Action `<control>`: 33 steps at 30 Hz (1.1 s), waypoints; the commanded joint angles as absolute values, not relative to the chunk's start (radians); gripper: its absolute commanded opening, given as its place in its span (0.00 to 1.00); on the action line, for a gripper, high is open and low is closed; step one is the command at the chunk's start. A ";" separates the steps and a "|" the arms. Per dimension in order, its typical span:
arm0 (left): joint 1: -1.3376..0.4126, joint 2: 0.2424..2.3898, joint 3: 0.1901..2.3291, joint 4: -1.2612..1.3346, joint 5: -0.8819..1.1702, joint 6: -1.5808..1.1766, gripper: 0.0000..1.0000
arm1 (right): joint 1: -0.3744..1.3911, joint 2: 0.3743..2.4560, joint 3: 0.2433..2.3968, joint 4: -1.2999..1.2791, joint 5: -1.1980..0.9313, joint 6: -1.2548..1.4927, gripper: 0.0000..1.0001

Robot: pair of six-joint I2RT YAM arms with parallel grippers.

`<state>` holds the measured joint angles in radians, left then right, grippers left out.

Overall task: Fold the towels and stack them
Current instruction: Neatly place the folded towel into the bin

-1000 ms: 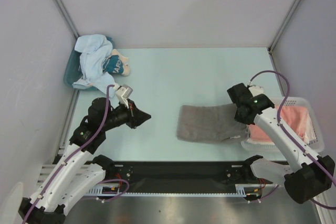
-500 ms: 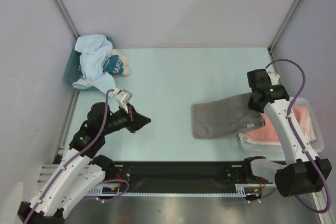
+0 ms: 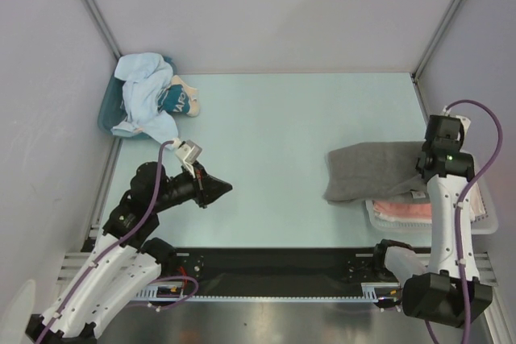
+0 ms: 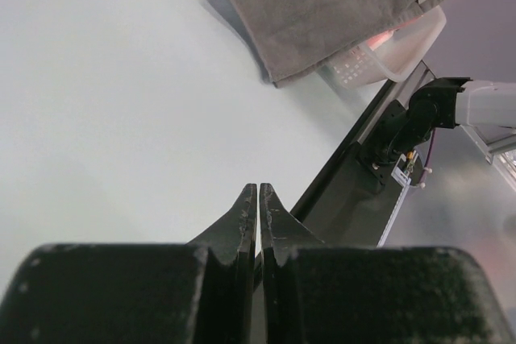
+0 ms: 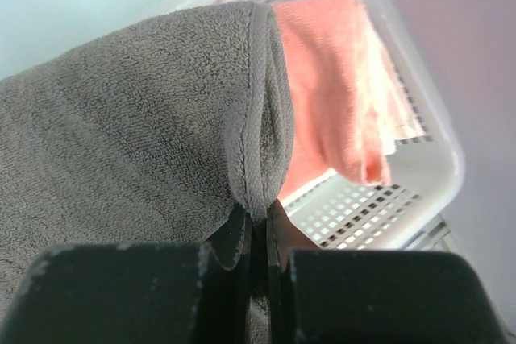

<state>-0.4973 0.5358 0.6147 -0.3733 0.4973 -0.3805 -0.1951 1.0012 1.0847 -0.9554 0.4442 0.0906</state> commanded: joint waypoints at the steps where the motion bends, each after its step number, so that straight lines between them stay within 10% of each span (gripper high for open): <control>1: -0.505 0.523 0.609 -0.342 0.488 -0.359 0.08 | -0.276 0.977 1.081 -0.874 0.362 -0.067 0.00; 33: -0.505 0.503 0.607 -0.345 0.477 -0.357 0.08 | -0.420 1.170 1.006 -0.730 0.551 -0.109 0.00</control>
